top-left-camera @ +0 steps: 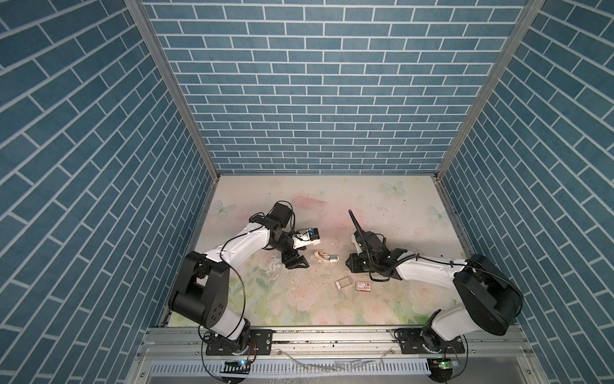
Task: Load the staples into the stapler
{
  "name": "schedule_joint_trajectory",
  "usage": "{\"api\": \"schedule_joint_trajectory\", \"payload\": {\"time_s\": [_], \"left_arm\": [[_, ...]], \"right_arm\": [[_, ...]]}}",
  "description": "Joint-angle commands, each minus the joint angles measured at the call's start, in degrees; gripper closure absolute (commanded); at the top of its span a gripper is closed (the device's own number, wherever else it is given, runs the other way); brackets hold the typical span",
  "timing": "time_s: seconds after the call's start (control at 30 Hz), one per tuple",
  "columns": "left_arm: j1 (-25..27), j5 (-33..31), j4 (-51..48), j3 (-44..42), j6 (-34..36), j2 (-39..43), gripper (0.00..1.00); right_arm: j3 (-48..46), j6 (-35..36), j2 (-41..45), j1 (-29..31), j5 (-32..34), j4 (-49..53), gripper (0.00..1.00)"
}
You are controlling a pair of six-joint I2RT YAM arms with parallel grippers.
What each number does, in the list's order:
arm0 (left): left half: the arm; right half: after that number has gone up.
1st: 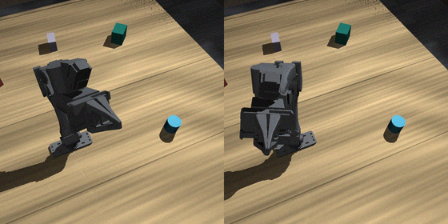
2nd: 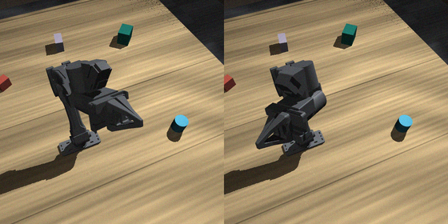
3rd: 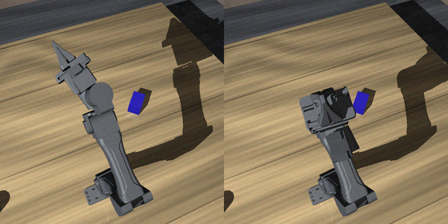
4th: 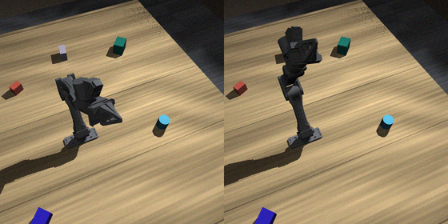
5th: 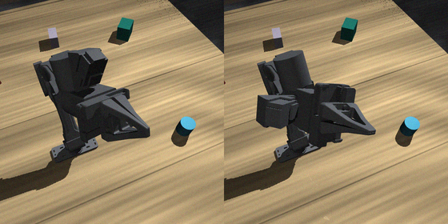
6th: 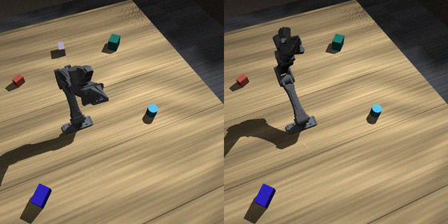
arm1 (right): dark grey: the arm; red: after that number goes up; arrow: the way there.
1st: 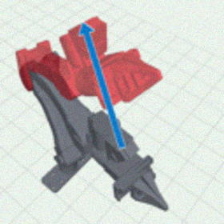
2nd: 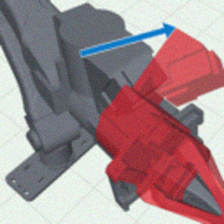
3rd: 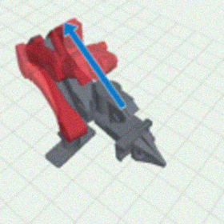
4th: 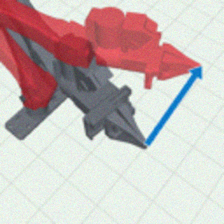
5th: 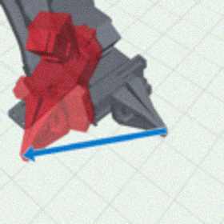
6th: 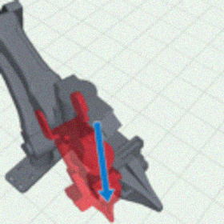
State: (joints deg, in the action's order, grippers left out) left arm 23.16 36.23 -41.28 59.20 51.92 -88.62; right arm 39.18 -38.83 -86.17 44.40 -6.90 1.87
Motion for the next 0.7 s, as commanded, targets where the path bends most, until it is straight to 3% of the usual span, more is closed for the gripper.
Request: {"api": "schedule_joint_trajectory", "payload": {"time_s": [0.0,0.37,0.67], "left_arm": [[0.5,-0.8,-1.4,0.6,1.8,0.6,0.22],[0.9,-1.6,-3.8,2.8,5.0,-2.3,0.23],[2.1,-2.0,-2.3,5.2,5.5,-6.3,0.23]], "right_arm": [[1.1,-2.9,1.0,-0.8,-0.2,2.0,0.73],[2.6,-3.5,-0.3,-1.6,-6.9,0.4,0.74],[6.6,-2.1,-4.5,-2.3,-6.6,1.9,0.73]]}}
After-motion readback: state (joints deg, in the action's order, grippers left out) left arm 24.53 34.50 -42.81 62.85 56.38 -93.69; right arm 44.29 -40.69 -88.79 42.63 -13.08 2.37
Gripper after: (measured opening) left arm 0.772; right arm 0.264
